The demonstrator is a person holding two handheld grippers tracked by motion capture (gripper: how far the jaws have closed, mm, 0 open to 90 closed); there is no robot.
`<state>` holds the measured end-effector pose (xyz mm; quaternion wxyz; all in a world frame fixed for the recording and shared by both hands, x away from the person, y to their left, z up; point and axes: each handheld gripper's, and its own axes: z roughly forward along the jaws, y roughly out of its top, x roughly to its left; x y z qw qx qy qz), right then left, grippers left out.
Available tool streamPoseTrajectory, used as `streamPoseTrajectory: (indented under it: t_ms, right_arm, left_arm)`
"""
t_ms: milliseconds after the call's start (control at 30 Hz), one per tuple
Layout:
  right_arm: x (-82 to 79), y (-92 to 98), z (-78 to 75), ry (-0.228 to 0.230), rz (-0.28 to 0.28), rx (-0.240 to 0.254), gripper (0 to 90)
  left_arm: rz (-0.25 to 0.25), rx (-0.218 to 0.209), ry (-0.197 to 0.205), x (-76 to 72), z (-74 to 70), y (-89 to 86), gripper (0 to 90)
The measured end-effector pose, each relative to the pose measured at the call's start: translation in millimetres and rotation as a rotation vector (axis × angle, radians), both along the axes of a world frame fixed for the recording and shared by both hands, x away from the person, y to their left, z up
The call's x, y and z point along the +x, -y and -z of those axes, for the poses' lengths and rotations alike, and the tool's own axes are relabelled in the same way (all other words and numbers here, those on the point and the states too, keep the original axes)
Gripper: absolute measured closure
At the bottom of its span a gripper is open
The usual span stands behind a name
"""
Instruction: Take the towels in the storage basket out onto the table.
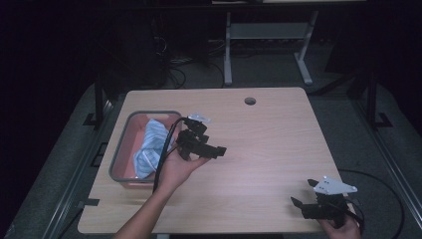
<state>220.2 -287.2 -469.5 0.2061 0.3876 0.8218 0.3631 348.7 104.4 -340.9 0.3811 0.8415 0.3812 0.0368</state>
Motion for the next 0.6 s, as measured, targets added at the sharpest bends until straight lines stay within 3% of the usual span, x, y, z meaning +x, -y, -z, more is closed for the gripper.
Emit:
streamPoseTrajectory:
  t_ms: [100, 600]
  right_arm:
    - [0.0, -0.6, 0.0, 0.002, -0.002, -0.003, 14.4]
    - [0.0, -1.9, 0.0, 0.0, -0.004, -0.003, 14.5]
  left_arm:
    - [-0.009, 0.015, 0.01, 2.4, -1.7, -6.1, 19.3]
    - [-0.106, -0.001, 0.008, 12.6, -13.3, -51.0, 19.1]
